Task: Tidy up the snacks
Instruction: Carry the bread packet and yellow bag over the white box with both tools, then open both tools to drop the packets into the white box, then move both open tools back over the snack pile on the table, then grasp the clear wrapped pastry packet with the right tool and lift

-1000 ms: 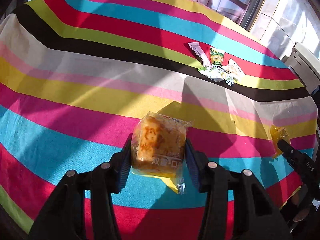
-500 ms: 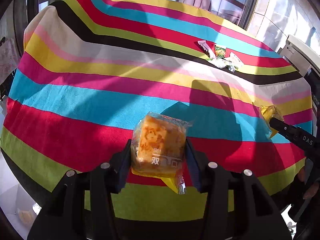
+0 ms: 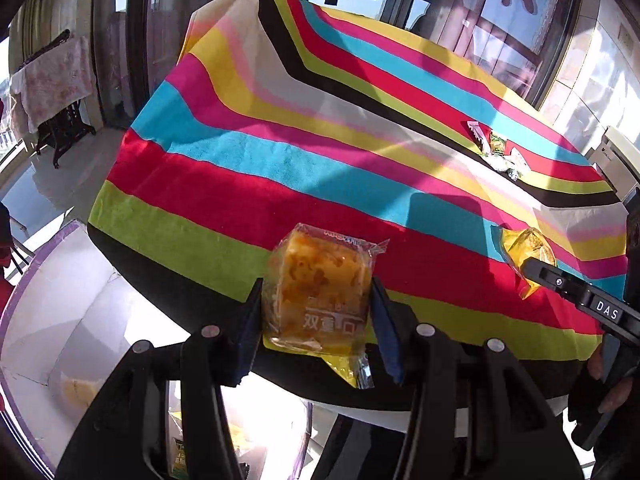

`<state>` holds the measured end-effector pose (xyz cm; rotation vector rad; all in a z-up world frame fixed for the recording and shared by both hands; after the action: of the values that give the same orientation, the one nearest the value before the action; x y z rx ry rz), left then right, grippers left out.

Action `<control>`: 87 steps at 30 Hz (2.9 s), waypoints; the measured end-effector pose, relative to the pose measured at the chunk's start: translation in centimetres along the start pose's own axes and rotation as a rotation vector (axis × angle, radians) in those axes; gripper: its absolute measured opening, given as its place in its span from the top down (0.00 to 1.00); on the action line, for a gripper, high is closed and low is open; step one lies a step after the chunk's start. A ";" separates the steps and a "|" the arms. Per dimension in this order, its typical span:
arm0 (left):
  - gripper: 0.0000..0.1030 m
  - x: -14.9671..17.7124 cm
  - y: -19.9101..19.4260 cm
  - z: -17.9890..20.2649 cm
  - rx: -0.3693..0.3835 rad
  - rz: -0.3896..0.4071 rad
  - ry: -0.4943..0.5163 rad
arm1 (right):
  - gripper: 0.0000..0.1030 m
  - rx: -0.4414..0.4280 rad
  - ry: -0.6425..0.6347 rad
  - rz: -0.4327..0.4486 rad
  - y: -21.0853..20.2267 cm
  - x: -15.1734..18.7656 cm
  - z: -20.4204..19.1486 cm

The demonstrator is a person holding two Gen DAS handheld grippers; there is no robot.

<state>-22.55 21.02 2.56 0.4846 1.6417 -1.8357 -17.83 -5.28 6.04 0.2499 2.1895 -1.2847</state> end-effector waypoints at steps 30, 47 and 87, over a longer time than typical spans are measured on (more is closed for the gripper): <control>0.49 9.2 -5.4 -17.0 -0.421 -0.126 -0.225 | 0.65 -0.346 -0.549 -0.336 9.4 8.5 -23.6; 0.05 3.3 -3.6 -12.0 -0.587 -0.101 -0.123 | 0.20 -0.291 -0.349 -0.214 6.3 4.7 -15.5; 0.02 -12.3 17.7 17.8 0.228 -0.032 0.093 | 0.16 0.386 -0.118 -0.063 6.6 -22.2 26.9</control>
<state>0.57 5.52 -0.02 0.6542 1.5139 -2.0637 13.48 -21.81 3.94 0.2480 1.8521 -1.7087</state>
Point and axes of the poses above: each gripper's, at about its wrist camera, not at the fingertips, and y roughly the way its jaws point, z to its right, x to its underside, the point moved 1 cm from there along y, roughly the way its jaws point, and after that the axes turned 3 degrees about y, right-handed, at the moved point
